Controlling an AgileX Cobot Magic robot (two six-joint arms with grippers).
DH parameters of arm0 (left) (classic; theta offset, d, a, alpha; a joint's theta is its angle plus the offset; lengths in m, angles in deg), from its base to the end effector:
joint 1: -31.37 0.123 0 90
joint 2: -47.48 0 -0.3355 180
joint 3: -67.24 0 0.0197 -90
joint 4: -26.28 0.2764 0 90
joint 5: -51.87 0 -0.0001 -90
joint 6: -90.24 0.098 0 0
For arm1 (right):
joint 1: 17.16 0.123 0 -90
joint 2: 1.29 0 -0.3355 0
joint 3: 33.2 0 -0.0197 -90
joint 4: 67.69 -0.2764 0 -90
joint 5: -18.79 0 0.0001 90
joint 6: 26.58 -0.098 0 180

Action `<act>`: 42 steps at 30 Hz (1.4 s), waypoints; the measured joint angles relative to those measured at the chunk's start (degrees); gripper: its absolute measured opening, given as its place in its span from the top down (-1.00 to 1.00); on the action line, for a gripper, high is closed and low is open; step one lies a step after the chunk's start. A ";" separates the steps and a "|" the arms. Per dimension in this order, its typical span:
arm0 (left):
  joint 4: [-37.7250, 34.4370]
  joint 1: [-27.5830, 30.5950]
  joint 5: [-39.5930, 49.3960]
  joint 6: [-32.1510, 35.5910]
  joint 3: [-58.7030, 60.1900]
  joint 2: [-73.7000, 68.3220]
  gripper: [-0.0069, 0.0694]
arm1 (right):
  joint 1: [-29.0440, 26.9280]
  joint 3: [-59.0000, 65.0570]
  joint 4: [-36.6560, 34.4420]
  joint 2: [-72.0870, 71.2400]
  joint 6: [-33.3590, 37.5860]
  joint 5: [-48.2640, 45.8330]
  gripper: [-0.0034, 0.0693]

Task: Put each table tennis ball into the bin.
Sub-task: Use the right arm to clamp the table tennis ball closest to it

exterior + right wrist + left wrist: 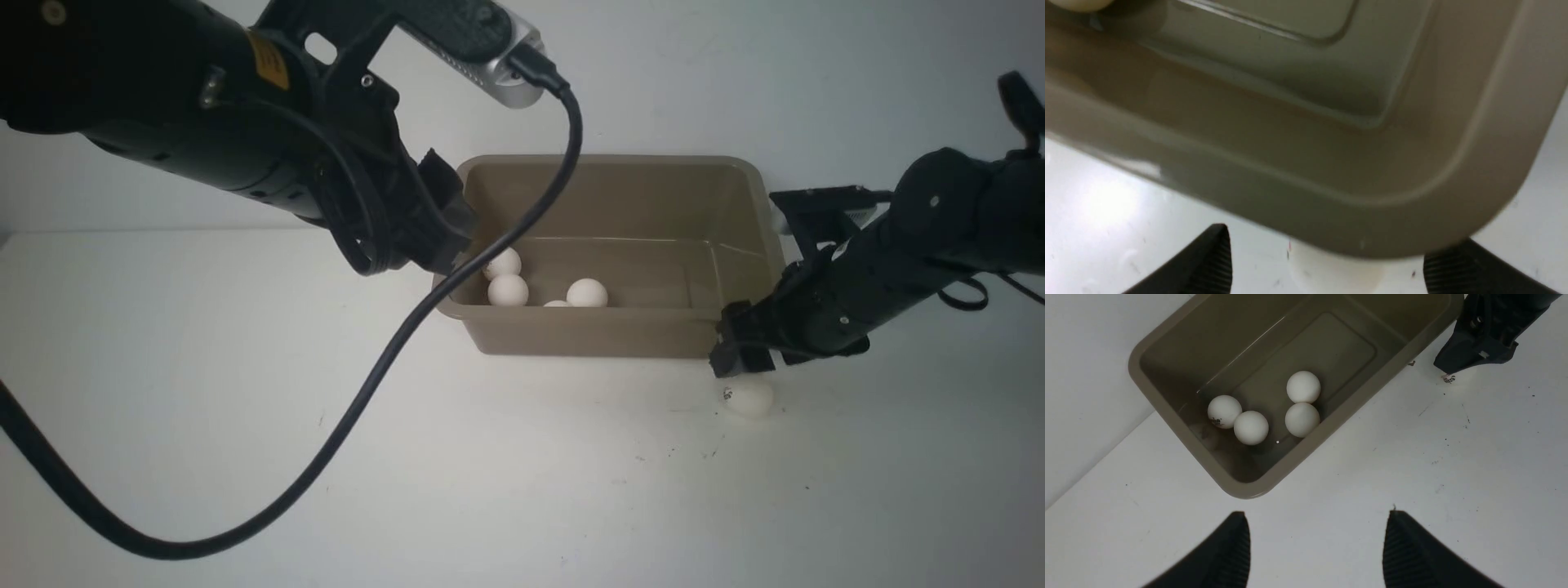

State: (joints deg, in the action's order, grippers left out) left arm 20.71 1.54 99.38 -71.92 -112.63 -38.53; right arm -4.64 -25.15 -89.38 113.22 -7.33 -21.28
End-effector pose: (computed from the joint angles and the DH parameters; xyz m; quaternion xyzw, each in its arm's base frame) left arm 0.2758 -0.1662 0.4286 0.3564 0.8464 -0.0867 0.3861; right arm 0.3994 0.1126 0.2063 -0.1464 0.9678 0.1325 0.1564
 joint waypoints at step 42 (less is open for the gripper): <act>0.00 0.00 -1.46 -0.06 0.00 0.00 -0.22 | 0.24 6.22 -6.23 0.00 5.75 8.78 -0.56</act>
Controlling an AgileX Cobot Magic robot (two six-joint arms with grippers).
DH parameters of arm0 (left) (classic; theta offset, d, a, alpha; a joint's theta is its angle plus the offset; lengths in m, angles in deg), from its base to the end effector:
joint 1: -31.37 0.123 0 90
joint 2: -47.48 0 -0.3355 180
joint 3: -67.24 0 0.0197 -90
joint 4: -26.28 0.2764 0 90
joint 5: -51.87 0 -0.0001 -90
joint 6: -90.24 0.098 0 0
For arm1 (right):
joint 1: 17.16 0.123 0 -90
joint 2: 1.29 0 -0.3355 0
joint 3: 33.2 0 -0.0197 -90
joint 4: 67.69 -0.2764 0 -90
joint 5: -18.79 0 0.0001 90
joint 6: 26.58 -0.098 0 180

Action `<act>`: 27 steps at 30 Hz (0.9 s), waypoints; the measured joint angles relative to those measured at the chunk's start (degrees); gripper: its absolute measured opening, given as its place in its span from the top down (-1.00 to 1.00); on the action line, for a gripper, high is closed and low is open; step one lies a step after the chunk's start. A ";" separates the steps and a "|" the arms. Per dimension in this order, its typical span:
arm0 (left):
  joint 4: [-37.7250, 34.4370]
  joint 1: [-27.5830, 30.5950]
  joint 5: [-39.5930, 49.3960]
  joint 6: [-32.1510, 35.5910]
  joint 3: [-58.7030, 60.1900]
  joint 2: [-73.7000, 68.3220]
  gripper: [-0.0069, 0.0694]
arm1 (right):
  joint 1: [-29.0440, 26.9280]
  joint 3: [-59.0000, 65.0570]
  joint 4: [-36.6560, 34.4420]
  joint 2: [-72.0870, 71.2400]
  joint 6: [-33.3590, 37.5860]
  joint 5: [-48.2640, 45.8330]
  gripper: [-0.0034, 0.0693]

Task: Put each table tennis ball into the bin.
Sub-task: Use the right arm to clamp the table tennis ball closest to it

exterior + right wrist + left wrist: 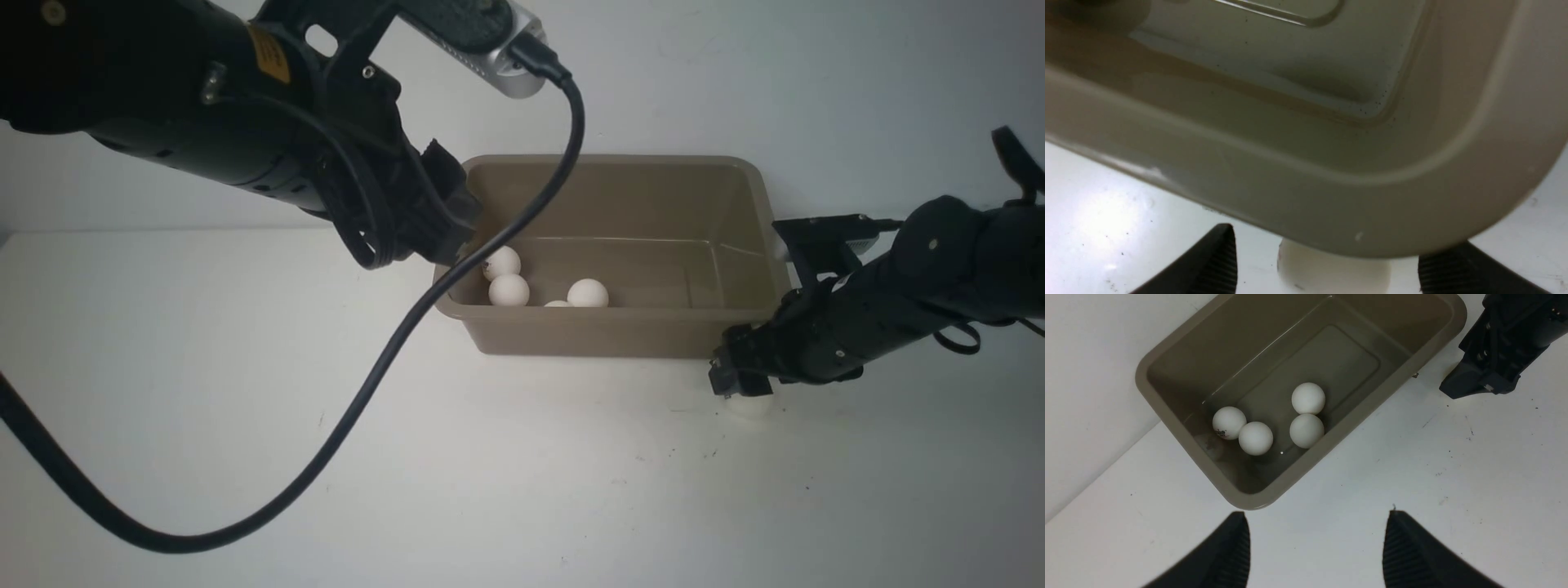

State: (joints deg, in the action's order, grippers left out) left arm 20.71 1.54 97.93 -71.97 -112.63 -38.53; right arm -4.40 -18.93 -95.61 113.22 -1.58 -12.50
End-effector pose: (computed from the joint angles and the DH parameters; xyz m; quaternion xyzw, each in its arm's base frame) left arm 0.2773 -0.1669 0.4304 0.3534 0.8422 -0.0878 0.3976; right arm 0.3888 0.1125 0.1830 -0.1377 0.9631 0.1403 0.1839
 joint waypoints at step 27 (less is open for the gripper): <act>0.00 0.00 -0.18 -0.05 0.00 0.00 -0.22 | 0.00 0.00 1.20 1.80 0.11 -0.96 -0.54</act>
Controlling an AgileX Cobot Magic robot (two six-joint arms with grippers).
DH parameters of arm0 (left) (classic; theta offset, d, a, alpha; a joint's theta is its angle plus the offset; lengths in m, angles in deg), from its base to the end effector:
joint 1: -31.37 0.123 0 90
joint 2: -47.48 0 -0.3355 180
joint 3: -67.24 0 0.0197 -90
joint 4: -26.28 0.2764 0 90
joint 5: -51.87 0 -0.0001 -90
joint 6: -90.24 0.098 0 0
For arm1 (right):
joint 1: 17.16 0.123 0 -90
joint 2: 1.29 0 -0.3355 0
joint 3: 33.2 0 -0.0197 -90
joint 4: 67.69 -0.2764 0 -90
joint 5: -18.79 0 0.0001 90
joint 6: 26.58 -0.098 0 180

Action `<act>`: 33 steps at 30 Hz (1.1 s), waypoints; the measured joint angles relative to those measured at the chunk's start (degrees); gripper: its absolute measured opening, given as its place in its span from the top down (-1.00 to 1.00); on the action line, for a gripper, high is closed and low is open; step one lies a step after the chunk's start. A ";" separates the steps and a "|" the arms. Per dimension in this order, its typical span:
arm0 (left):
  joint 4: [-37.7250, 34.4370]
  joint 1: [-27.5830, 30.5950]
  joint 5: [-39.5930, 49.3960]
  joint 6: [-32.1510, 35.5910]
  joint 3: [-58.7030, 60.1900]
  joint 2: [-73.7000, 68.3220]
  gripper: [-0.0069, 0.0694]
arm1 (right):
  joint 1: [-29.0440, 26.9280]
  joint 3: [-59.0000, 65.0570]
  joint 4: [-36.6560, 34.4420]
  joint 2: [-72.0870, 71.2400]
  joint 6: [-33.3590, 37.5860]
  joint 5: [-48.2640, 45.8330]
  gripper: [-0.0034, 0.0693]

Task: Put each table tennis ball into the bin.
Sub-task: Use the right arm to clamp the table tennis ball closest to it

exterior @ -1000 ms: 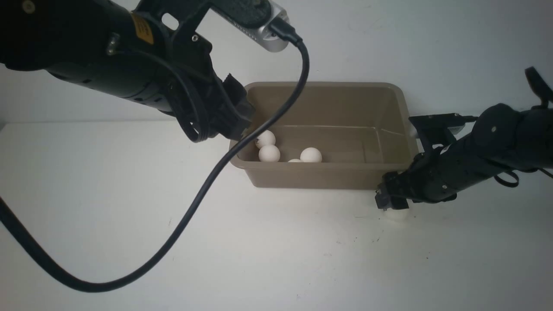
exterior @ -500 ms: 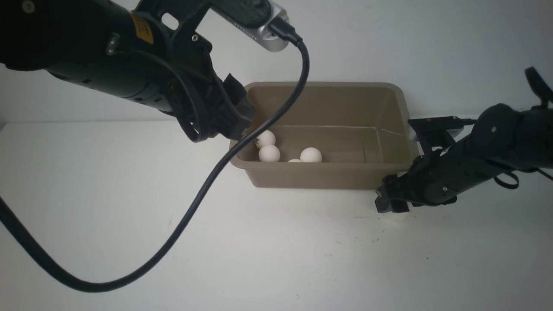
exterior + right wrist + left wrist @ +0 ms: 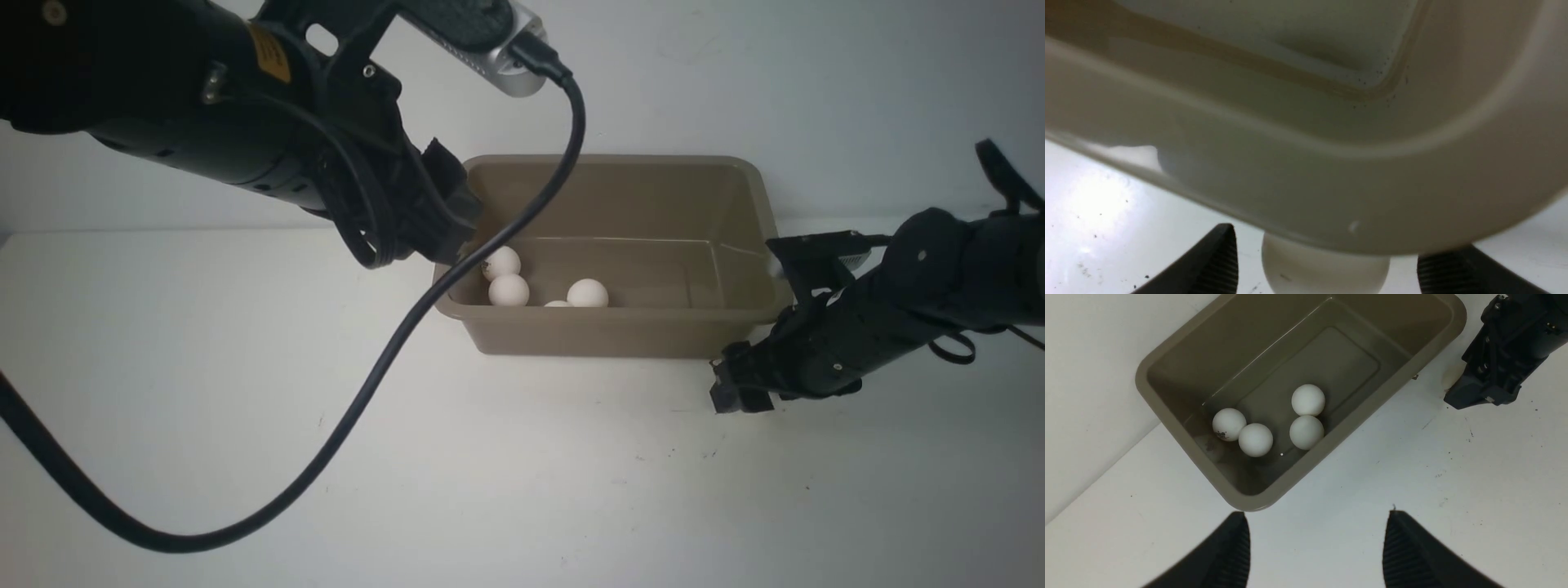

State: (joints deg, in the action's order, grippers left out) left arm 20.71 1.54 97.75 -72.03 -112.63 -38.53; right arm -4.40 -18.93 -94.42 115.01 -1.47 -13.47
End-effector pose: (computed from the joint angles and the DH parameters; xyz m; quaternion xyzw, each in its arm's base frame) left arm 0.2775 -0.1670 0.4306 0.3527 0.8418 -0.0882 0.3990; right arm 0.3887 0.1122 0.1696 -0.1468 0.9667 0.1347 0.1607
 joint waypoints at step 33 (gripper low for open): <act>0.00 0.00 -2.82 0.00 0.00 0.00 -0.22 | 0.00 -0.93 12.20 -23.01 2.41 -9.98 -0.09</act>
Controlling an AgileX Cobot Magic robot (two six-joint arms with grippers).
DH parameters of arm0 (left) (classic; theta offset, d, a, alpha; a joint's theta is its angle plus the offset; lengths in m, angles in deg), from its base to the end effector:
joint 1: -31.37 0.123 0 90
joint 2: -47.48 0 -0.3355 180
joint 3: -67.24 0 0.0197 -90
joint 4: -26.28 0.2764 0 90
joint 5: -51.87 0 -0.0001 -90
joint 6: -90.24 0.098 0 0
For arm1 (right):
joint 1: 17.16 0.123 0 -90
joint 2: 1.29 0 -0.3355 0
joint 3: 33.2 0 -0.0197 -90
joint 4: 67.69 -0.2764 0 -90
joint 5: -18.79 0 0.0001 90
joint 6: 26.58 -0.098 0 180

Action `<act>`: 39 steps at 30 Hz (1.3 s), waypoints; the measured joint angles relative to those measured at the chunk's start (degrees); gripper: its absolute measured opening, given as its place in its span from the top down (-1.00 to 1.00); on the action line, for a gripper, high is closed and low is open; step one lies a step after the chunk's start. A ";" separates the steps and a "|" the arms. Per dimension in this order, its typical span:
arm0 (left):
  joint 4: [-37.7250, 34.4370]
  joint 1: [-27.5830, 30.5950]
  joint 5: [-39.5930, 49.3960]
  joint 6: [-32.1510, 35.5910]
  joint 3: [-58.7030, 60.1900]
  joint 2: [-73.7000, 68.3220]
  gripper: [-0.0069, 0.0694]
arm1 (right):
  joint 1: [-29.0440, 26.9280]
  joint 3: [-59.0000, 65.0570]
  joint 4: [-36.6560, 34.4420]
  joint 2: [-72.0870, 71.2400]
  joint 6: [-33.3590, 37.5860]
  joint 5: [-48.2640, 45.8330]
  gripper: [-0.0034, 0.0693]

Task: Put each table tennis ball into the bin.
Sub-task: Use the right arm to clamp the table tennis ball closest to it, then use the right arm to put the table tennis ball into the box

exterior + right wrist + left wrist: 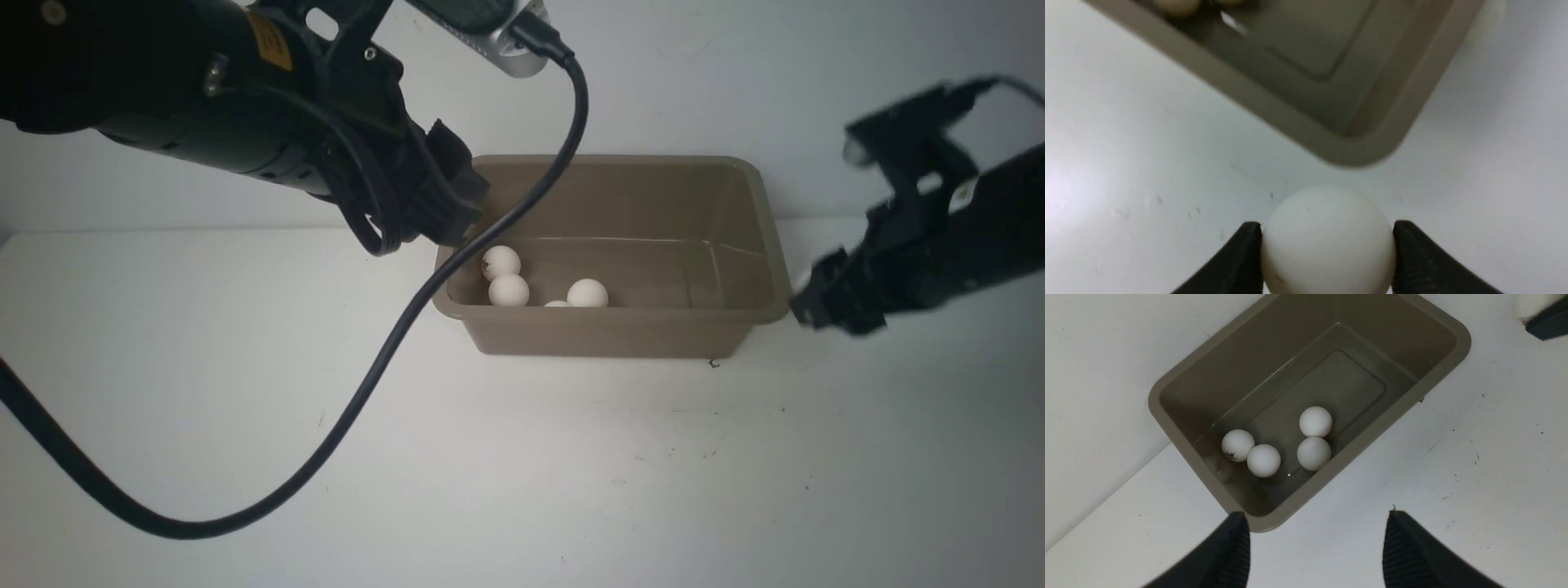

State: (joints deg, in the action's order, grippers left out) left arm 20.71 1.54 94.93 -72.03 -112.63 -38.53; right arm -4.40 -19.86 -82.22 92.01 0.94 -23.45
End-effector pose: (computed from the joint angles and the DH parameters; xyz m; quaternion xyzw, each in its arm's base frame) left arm 0.2804 -0.1683 0.4342 0.3475 0.8329 -0.0901 0.4213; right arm 0.3289 0.0914 0.3157 -0.2658 0.9204 0.0719 0.2776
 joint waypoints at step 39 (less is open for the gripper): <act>-2.80 0.00 0.66 0.05 0.00 0.00 -0.22 | -7.14 -25.89 -20.18 28.66 23.15 11.52 -0.65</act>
State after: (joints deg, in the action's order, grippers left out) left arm 17.92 1.54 95.59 -71.98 -112.63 -38.53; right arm -11.55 -45.76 -102.39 120.67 24.08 -11.92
